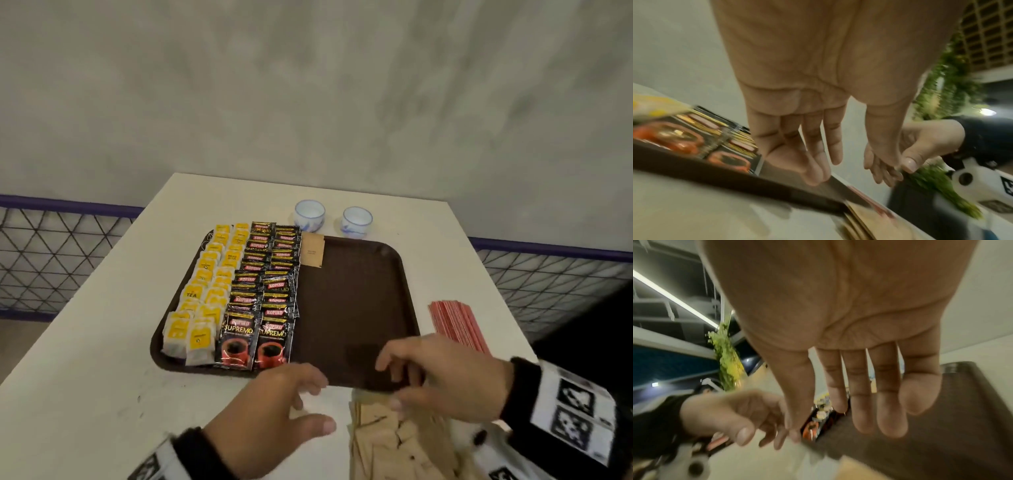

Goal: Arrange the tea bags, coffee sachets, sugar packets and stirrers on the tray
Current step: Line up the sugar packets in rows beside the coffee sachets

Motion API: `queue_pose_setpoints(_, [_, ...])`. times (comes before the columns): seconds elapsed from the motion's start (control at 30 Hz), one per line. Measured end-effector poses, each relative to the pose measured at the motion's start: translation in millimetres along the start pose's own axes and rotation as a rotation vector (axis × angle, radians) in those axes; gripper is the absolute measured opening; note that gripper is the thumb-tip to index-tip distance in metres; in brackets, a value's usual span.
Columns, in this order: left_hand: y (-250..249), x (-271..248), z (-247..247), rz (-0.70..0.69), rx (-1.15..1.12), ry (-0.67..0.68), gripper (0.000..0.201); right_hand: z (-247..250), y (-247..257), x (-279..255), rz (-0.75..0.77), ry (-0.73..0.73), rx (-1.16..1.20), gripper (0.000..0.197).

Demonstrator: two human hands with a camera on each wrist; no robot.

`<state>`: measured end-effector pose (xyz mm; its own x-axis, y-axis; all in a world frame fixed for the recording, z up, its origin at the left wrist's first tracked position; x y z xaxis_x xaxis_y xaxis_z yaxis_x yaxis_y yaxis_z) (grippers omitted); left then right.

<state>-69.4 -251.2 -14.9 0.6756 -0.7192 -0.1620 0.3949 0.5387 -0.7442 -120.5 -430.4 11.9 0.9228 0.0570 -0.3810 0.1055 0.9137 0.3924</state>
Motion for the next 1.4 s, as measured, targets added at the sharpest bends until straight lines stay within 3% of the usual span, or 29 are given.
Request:
queue_pose_setpoints(0.13, [-21,1,-54,-0.040,0.137,0.101,0.071,-64,-39,-39,-0.066,-0.032,-0.125,0.037])
queue_pose_setpoints(0.23, [-22,2,-80,-0.044,0.281,0.097,0.081,-79,-28,-58,-0.013,-0.149,-0.016,0.061])
queue_pose_setpoints(0.33, [-25,4,-90,-0.058,0.351,0.047,0.071,-98,-12,-62,-0.097,-0.105,-0.148,0.069])
queue_pose_setpoints(0.47, [-22,7,-93,-0.023,0.314,0.030,0.052,-109,-4,-56,-0.187,-0.256,0.018,0.043])
queue_pose_setpoints(0.6, [-18,4,-80,-0.007,0.204,-0.011,0.010,-103,-5,-54,-0.258,-0.447,0.260,0.030])
queue_pose_setpoints(0.73, [-7,-4,-56,0.066,-0.010,-0.101,0.010,-94,-4,-50,-0.265,-0.531,0.357,0.020])
queue_pose_setpoints(0.87, [-5,-20,-36,0.162,-0.646,-0.108,0.017,-66,6,-57,-0.178,-0.610,0.671,0.014])
queue_pose_setpoints(0.97, [-16,-33,-21,0.188,-0.885,-0.135,0.029,-52,25,-62,-0.104,-0.556,0.889,0.009])
queue_pose_setpoints(1.03, [-25,-38,-13,0.163,-0.940,-0.156,0.035,-45,39,-62,-0.046,-0.515,0.969,0.012])
queue_pose_setpoints(1.13, [-35,-45,-3,0.120,-0.970,-0.181,0.041,-33,54,-64,0.015,-0.568,1.010,0.006])
queue_pose_setpoints(1.3, [-45,-51,10,0.100,-0.953,-0.200,0.023,-22,61,-63,0.042,-0.572,1.047,0.006])
queue_pose_setpoints(1.4, [-44,-52,16,0.089,-0.910,-0.234,0.023,-17,64,-66,0.053,-0.545,1.023,0.012])
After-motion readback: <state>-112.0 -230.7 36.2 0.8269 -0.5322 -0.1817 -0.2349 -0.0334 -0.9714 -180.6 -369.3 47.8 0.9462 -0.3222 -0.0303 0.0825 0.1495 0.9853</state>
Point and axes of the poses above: each hand's wrist, its own x-axis towards the middle knuckle, its own z-axis out of the back of the hand, y = z × x, the point moved 7 cm from there along x, towards the middle knuckle, and after that the axes turned 7 degrees about -y, right-handed, at the moved point
